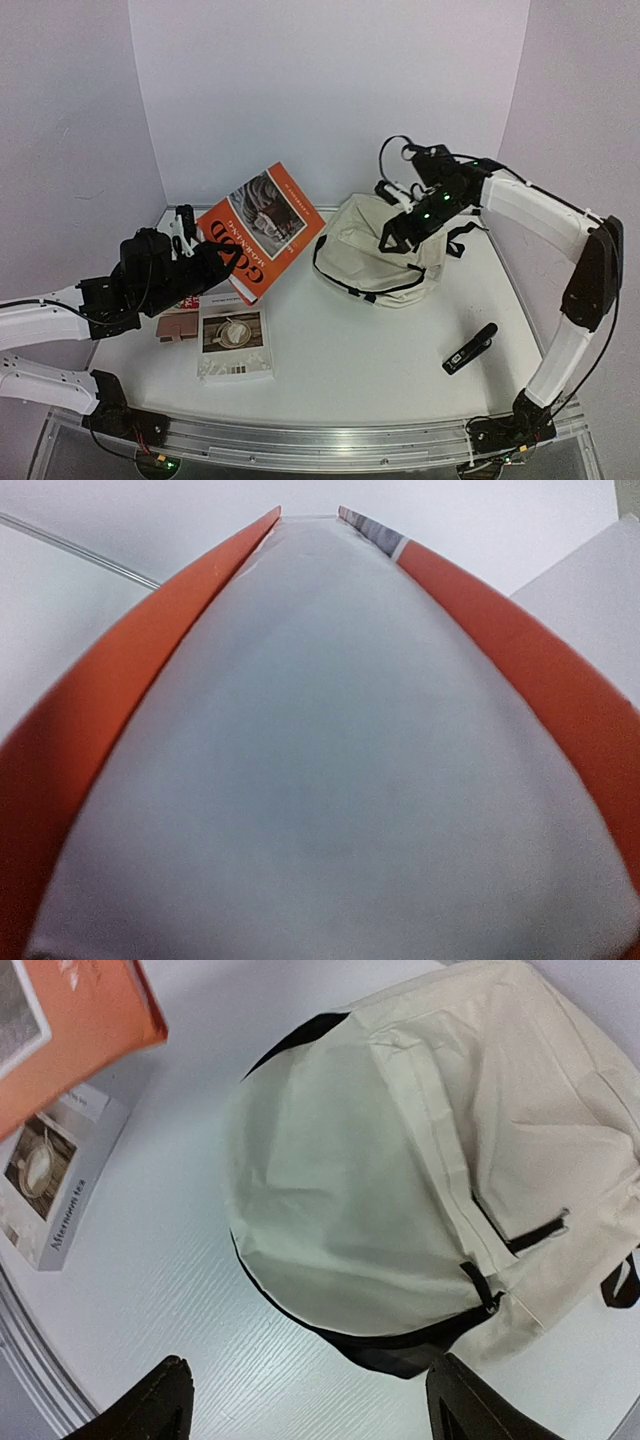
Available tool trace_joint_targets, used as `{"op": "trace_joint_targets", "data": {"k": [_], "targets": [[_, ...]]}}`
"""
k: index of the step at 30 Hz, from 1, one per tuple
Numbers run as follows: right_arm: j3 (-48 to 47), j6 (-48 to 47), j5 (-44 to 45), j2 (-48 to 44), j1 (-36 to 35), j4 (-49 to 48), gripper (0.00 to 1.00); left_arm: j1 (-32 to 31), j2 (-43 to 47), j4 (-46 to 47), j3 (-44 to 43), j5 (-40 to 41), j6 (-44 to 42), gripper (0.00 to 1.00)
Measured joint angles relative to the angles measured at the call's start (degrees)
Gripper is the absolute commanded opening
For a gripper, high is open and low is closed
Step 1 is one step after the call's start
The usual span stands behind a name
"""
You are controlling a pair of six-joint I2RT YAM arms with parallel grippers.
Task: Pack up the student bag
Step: Place the book in the student bag.
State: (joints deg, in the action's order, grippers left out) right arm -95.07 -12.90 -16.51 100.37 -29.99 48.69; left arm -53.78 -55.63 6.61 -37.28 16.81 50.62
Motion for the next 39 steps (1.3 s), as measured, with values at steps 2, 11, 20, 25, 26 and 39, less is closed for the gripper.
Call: {"op": "trace_joint_targets", "data": {"k": [2,11,20,25,26,39], "targets": [[-0.02,-1.46,2.47,2.74,-3.60,-0.91,0.78,0.00,1.50,-2.06,0.56,2.28,1.16,0.00],[-6.04,-5.61,12.74,20.38,-10.70,-3.62,0.77,0.11,7.49,-6.69,3.79,7.26,5.31,0.00],[-8.71,-7.20,20.59,24.49,-11.31,-4.11,0.56,0.11,10.77,-8.04,6.14,8.53,6.92,0.00],[-8.88,-7.11,21.37,24.44,-11.31,-4.08,0.43,0.11,10.85,-8.08,6.17,8.73,6.90,0.00],[-9.00,-7.05,21.69,24.40,-11.33,-4.02,0.40,0.11,10.85,-8.08,6.17,8.73,6.88,0.00],[-11.32,-7.49,23.78,23.49,-10.42,-3.73,0.01,0.11,11.98,-8.20,7.30,8.85,6.94,0.00]]}}
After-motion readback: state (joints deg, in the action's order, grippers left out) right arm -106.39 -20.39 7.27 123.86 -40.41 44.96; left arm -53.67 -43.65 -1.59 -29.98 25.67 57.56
